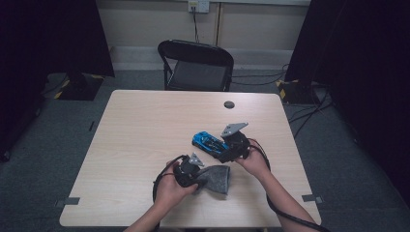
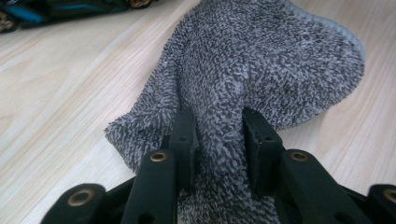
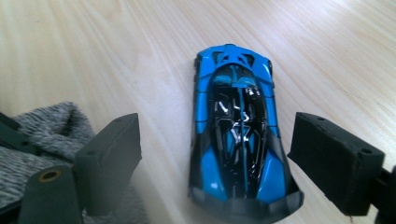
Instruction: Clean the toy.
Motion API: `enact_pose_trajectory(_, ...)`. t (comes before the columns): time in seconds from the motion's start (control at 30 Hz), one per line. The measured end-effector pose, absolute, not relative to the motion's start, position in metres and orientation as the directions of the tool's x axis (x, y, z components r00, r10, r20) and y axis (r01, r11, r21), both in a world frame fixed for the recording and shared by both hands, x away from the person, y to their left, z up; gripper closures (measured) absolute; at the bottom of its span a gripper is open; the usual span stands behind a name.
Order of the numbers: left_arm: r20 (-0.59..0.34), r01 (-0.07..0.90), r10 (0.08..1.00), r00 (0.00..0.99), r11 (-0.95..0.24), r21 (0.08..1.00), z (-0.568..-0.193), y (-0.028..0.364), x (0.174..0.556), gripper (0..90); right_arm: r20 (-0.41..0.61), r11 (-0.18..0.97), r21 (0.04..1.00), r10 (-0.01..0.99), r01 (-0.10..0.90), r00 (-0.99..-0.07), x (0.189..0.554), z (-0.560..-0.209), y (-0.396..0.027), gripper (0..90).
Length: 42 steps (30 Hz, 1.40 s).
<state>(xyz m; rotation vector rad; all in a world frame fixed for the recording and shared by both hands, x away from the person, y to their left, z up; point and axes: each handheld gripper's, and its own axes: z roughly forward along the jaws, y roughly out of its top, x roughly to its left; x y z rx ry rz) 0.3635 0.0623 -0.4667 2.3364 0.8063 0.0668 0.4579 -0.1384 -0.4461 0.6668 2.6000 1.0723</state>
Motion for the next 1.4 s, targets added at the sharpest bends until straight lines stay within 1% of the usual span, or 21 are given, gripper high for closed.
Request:
enact_pose_trajectory(0.07,-0.141,0.506,0.545,0.827,-0.609,0.611,-0.467,0.059,0.362,64.3,-0.038,0.618,0.720,0.490,0.316,-0.871,0.454,-0.446,-0.141,14.5)
enact_pose_trajectory(0.17,-0.129,0.471,0.512,0.849,-0.623,0.625,-0.467,0.057,0.361,53.7,-0.022,0.608,0.733,0.471,0.306,-0.882,0.447,-0.446,-0.144,14.1)
enact_pose_trajectory(0.23,-0.138,0.461,0.495,0.858,-0.624,0.631,-0.466,0.057,0.361,46.0,-0.004,0.599,0.742,0.452,0.300,-0.892,0.443,-0.445,-0.147,13.4)
enact_pose_trajectory(0.33,-0.109,0.408,0.451,0.886,-0.646,0.645,-0.463,0.057,0.358,37.4,-0.001,0.595,0.752,0.433,0.285,-0.902,0.435,-0.442,-0.148,13.6)
enact_pose_trajectory(0.4,-0.103,0.391,0.438,0.893,-0.643,0.659,-0.459,0.059,0.356,32.2,0.013,0.592,0.756,0.413,0.279,-0.911,0.430,-0.442,-0.148,13.3)
enact_pose_trajectory(0.43,-0.108,0.392,0.437,0.893,-0.638,0.663,-0.457,0.061,0.356,29.2,0.019,0.591,0.758,0.402,0.276,-0.915,0.427,-0.442,-0.148,13.2)
enact_pose_trajectory(0.53,-0.119,0.408,0.462,0.879,-0.597,0.691,-0.452,0.070,0.356,24.0,0.037,0.596,0.757,0.372,0.269,-0.927,0.420,-0.443,-0.148,13.3)
enact_pose_trajectory(0.63,-0.107,0.427,0.504,0.857,-0.577,0.697,-0.450,0.082,0.362,23.0,0.053,0.600,0.755,0.349,0.266,-0.936,0.411,-0.444,-0.147,14.1)
enact_pose_trajectory(0.83,-0.121,0.458,0.547,0.828,-0.535,0.710,-0.452,0.097,0.371,23.0,0.070,0.636,0.732,0.287,0.244,-0.955,0.396,-0.451,-0.149,27.1)
enact_pose_trajectory(0.9,-0.127,0.467,0.560,0.819,-0.520,0.715,-0.452,0.099,0.373,22.9,0.080,0.651,0.717,0.275,0.247,-0.958,0.392,-0.457,-0.150,28.3)
enact_pose_trajectory(1.0,-0.136,0.465,0.555,0.821,-0.513,0.722,-0.451,0.101,0.376,22.7,0.081,0.680,0.688,0.276,0.254,-0.958,0.389,-0.469,-0.152,30.4)
enact_pose_trajectory(1.1,-0.143,0.464,0.551,0.822,-0.503,0.729,-0.450,0.102,0.380,21.8,0.054,0.718,0.651,0.279,0.246,-0.959,0.386,-0.481,-0.153,30.7)
enact_pose_trajectory(1.3,-0.133,0.457,0.555,0.821,-0.500,0.735,-0.450,0.102,0.391,21.9,0.034,0.688,0.681,0.312,0.250,-0.950,0.379,-0.490,-0.155,33.9)
enact_pose_trajectory(1.33,-0.127,0.454,0.557,0.821,-0.500,0.737,-0.450,0.102,0.393,21.9,0.040,0.682,0.684,0.318,0.258,-0.947,0.379,-0.490,-0.157,35.4)
enact_pose_trajectory(1.4,-0.112,0.446,0.560,0.821,-0.507,0.737,-0.448,0.101,0.400,21.9,0.048,0.676,0.682,0.340,0.279,-0.939,0.379,-0.490,-0.158,41.5)
